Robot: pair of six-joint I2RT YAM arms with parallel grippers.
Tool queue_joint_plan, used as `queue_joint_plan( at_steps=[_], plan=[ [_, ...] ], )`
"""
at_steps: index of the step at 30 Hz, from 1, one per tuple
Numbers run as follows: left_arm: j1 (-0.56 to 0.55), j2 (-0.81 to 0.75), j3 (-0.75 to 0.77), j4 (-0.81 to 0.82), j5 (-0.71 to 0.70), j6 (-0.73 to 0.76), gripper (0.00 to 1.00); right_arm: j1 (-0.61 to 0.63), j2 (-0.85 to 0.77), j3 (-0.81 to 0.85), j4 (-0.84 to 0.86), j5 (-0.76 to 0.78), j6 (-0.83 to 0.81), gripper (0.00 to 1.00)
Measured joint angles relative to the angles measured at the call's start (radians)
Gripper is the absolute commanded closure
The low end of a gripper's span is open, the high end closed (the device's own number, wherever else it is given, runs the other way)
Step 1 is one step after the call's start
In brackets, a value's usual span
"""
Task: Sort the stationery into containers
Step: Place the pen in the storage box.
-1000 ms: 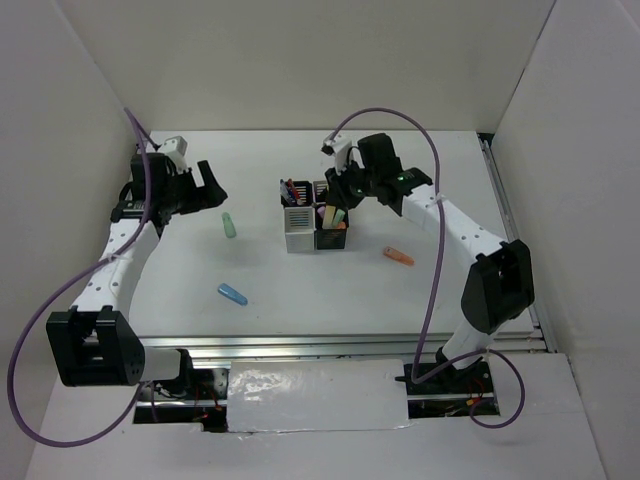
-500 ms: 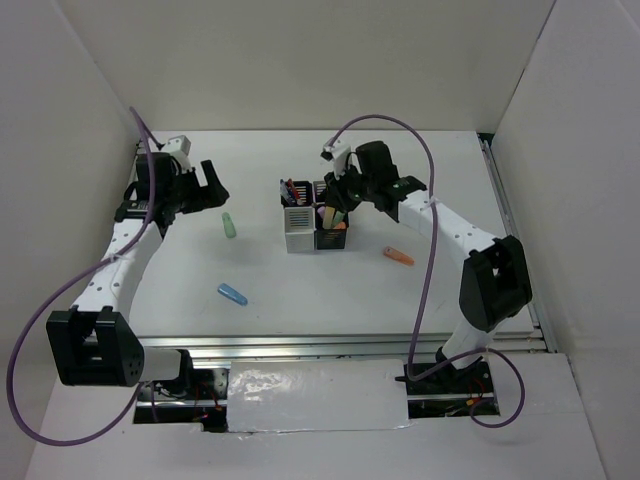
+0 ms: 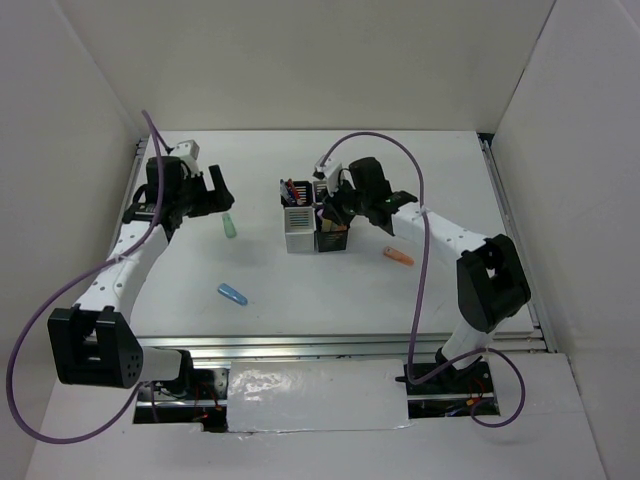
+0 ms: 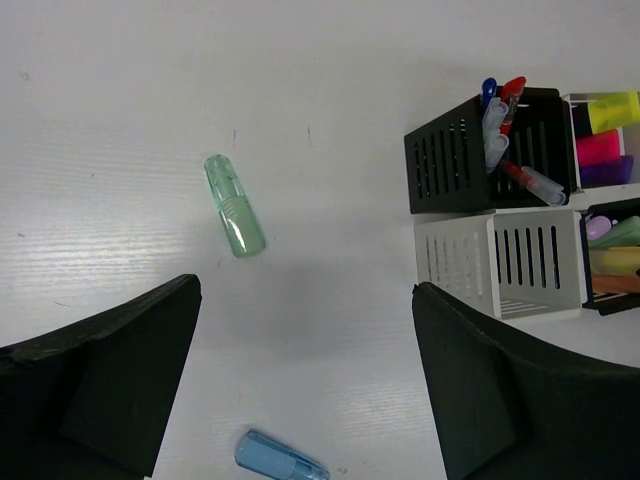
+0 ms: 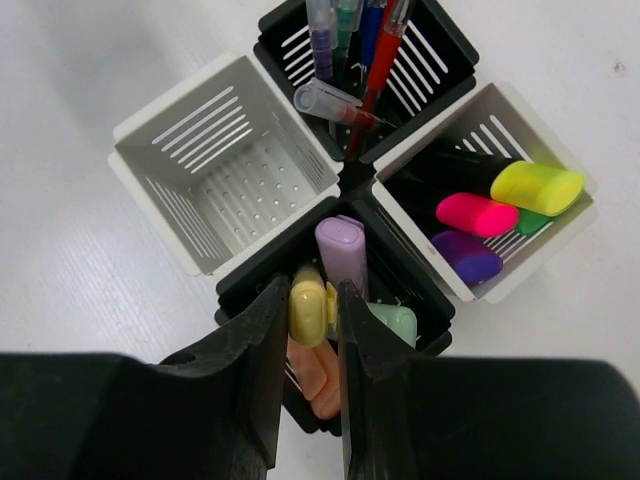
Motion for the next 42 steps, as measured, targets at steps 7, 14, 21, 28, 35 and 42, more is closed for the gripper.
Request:
queue_joint_plan(
  at_steps=[7,14,21,28,35,42],
  plan=[
    [-0.016,-0.006,-0.017,0.006,-0.063,0.021,0.01,0.006,0.002,-0.003,0.000,0.000,-0.037,0.86],
    [-0.021,-0.005,-0.021,0.006,-0.105,0.020,0.01,0.007,0.017,-0.003,-0.001,0.002,-0.054,0.94],
    [-0.022,0.012,-0.021,0.008,-0.112,0.020,0.01,0.007,0.016,-0.051,0.057,0.039,-0.061,1.00],
    [-0.022,0.072,-0.021,0.008,-0.113,0.018,0.01,0.008,0.017,-0.050,0.057,0.056,-0.045,0.76],
    [-0.022,0.101,-0.020,0.008,-0.118,0.016,0.05,0.023,0.023,-0.010,0.039,0.047,-0.037,0.51],
    [-0.029,0.205,0.028,-0.008,-0.189,-0.002,0.17,0.034,0.023,0.003,0.020,0.045,-0.026,0.42]
  ],
)
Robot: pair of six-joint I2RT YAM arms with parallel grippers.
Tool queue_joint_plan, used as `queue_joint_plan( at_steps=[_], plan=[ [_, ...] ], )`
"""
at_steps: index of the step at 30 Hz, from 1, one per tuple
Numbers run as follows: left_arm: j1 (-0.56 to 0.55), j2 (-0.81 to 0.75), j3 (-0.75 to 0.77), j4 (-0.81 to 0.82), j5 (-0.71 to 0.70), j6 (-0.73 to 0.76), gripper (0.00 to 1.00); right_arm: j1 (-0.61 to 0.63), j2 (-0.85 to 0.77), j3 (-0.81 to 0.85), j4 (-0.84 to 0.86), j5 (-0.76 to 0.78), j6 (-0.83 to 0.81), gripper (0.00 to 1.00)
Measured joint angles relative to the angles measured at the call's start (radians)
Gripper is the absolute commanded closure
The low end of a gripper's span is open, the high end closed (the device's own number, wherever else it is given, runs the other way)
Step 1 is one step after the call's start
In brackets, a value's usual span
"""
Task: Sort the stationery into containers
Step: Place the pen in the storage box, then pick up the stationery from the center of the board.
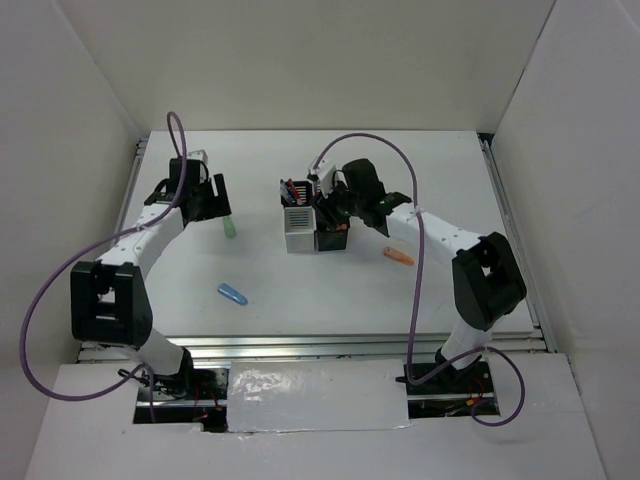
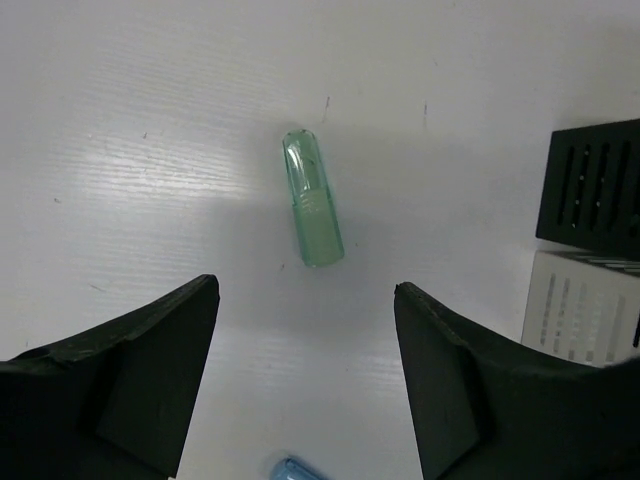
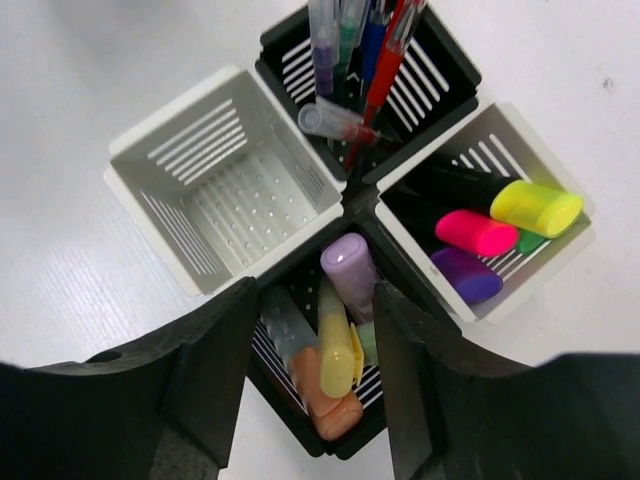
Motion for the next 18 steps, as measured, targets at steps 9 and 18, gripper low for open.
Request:
queue_joint_plan(
  at_steps=[9,18],
  plan=[
    [-0.017,0.243,0.170,-0.086,-0.084,-0.036,0.21,-0.019,-0.060,0.040,-0.029,0.030,0.077,0.41],
    [-0.023,0.397,0.264,-0.155,-0.092,-0.060,0.32,-0.242,-0.262,-0.002,-0.115,0.082,0.116,0.39]
  ],
)
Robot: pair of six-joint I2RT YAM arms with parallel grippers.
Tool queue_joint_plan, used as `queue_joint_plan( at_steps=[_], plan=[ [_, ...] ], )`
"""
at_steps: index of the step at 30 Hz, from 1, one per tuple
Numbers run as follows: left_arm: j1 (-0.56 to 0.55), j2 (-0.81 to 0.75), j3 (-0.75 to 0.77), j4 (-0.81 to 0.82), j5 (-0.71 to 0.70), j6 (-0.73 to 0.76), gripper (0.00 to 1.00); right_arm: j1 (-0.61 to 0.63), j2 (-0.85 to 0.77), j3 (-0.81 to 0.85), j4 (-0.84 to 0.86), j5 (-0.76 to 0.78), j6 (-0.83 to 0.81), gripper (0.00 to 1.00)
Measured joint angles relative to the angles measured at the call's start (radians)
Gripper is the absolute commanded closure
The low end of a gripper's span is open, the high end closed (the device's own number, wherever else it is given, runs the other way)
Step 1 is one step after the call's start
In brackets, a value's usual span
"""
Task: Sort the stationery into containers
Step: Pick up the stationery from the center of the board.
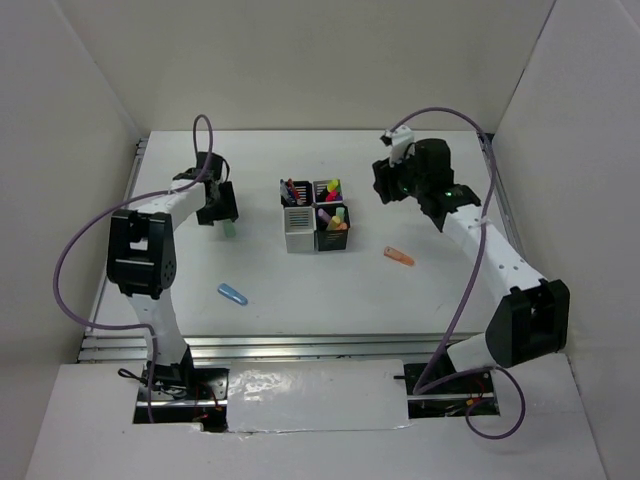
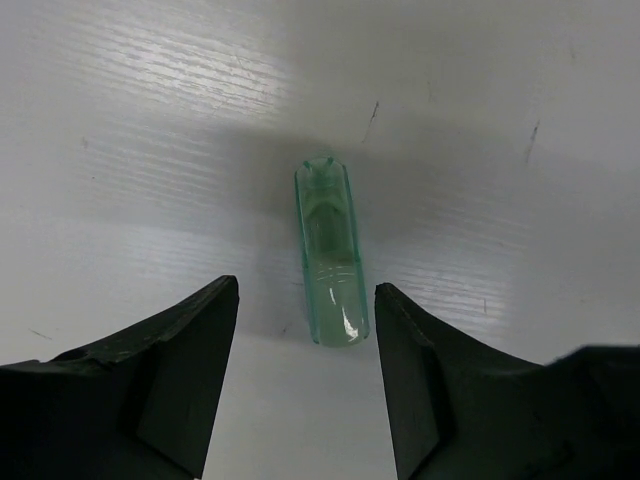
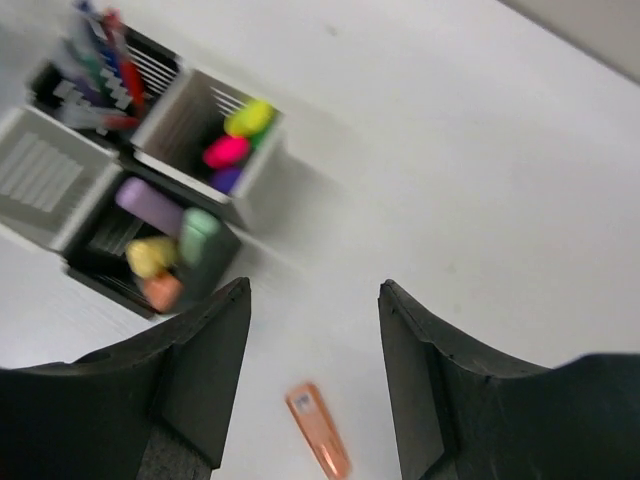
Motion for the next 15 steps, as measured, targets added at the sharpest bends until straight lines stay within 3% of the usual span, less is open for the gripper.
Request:
queue_joint_plan(
  at_steps=[4,9,14,15],
  plan=[
    [-0.002,0.050,0.019,-0.023,0.003,0.001,0.39,-0.115,-0.062,-0.070,-0.070,0.020,-0.031,0.35],
    [-0.008,0.090,0.037,-0.050,0.002,0.001,0.51,-0.198,-0.104,-0.164,-0.187,0.025,-0.086,0.18],
    [-0.010,0.113,0.073,-0.068,0.023,0.003,0.71,-0.233,-0.133,-0.245,-0.260,0.018,-0.158,0.15],
    [-0.010,0.114,0.076,-0.066,0.033,0.006,0.79,-0.234,-0.136,-0.257,-0.275,0.017,-0.177,0.16]
  ],
)
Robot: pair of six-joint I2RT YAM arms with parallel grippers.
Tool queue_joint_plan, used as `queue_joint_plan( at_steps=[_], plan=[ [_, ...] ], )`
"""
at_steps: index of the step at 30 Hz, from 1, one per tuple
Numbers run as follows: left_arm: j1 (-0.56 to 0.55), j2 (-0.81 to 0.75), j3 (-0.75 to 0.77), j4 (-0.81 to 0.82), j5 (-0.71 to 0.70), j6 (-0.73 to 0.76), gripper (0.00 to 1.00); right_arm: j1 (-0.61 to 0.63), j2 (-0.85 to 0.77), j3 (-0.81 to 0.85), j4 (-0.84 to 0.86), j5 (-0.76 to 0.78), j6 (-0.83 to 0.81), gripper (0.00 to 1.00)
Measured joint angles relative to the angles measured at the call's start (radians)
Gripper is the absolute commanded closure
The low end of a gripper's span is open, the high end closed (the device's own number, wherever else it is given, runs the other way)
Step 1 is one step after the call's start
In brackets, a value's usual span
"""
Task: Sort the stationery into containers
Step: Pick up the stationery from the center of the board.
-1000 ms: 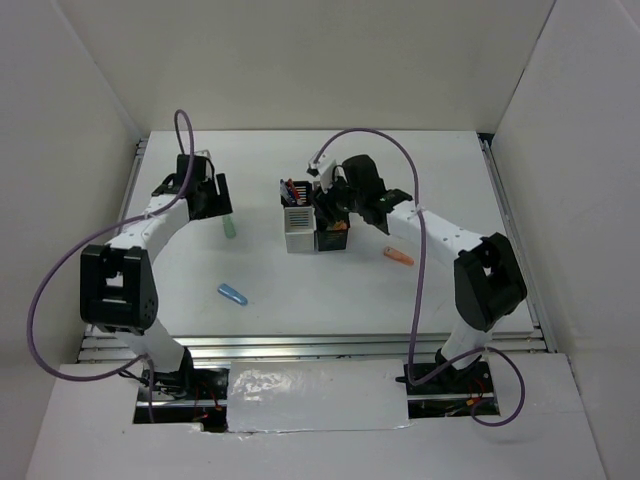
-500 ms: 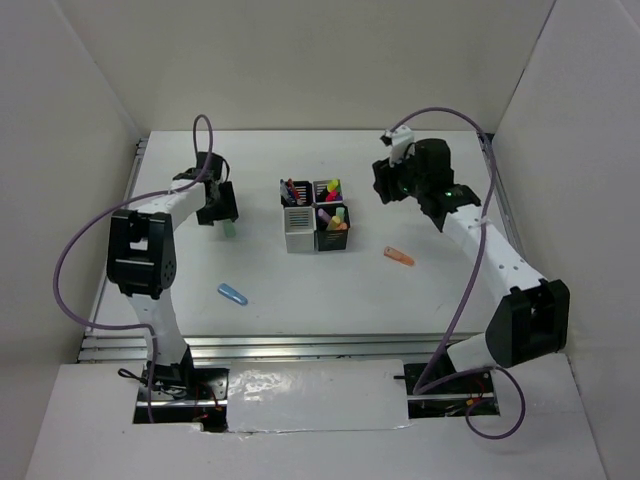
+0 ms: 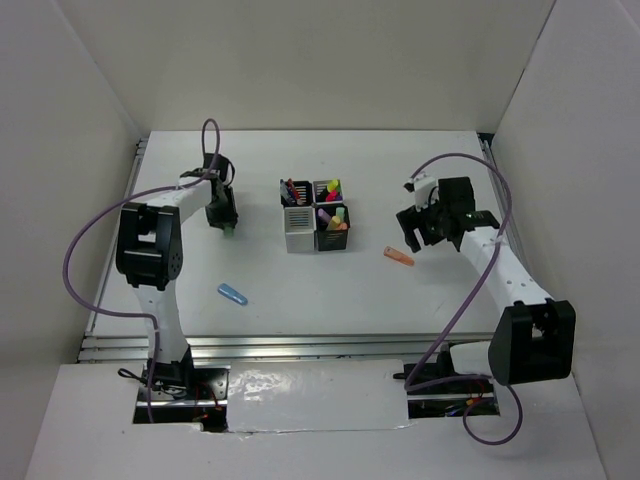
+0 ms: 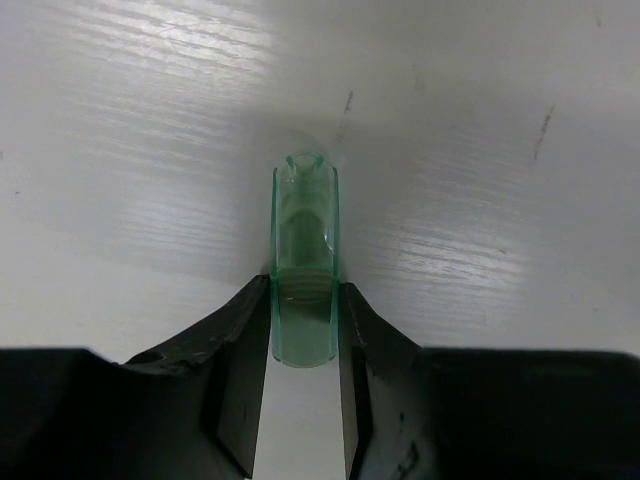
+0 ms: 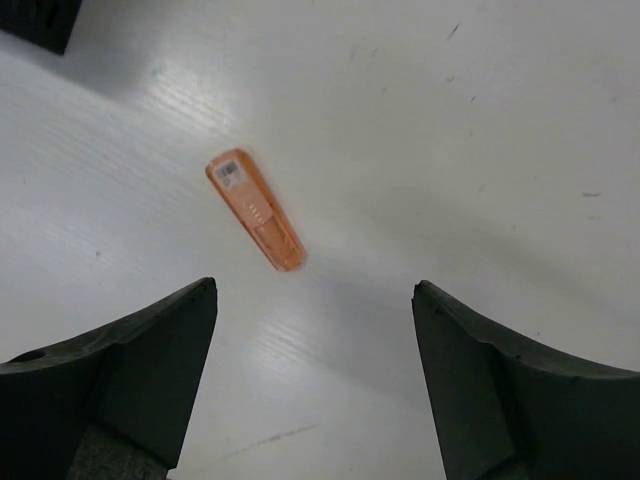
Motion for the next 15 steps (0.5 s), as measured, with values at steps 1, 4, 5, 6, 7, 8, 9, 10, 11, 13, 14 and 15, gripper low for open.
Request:
queue_joint_plan(
  at_steps=[1,4,5,6,7,8,9,10,11,13,14,15],
  plan=[
    [0.000,0.000,0.000,0.003,0.014,0.000,0.82,0.000,-0.002,-0.010,-0.012,-0.001,-0.015,0.17],
    [0.002,-0.025,-0.031,0.053,0.088,0.002,0.88,0.000,0.002,-0.026,-0.046,-0.008,-0.056,0.20],
    [0.001,-0.048,-0.063,0.085,0.116,0.004,0.89,0.000,0.007,-0.026,-0.057,-0.012,-0.065,0.20],
    [0.000,-0.082,-0.105,0.121,0.147,0.008,0.92,0.000,0.014,-0.026,-0.062,-0.016,-0.075,0.21],
    [0.000,-0.129,-0.150,0.156,0.180,0.018,0.94,0.002,0.026,-0.024,-0.066,-0.019,-0.084,0.23],
    [-0.003,-0.177,-0.187,0.187,0.209,0.026,0.95,0.005,0.043,-0.022,-0.069,-0.019,-0.091,0.24],
    [-0.006,-0.232,-0.226,0.232,0.246,0.037,0.97,0.008,0.065,-0.016,-0.077,-0.018,-0.098,0.25],
    [-0.009,-0.285,-0.252,0.271,0.282,0.051,0.98,0.014,0.089,-0.008,-0.085,-0.019,-0.104,0.26],
    [-0.014,-0.335,-0.272,0.315,0.317,0.063,1.00,0.021,0.117,0.002,-0.093,-0.019,-0.110,0.27],
    [-0.025,-0.421,-0.300,0.414,0.378,0.087,1.00,0.036,0.172,0.028,-0.110,-0.019,-0.118,0.29],
    [-0.033,-0.456,-0.314,0.465,0.404,0.105,1.00,0.042,0.204,0.043,-0.117,-0.019,-0.122,0.30],
    [-0.041,-0.487,-0.327,0.508,0.429,0.121,1.00,0.047,0.230,0.055,-0.122,-0.019,-0.126,0.31]
  ],
)
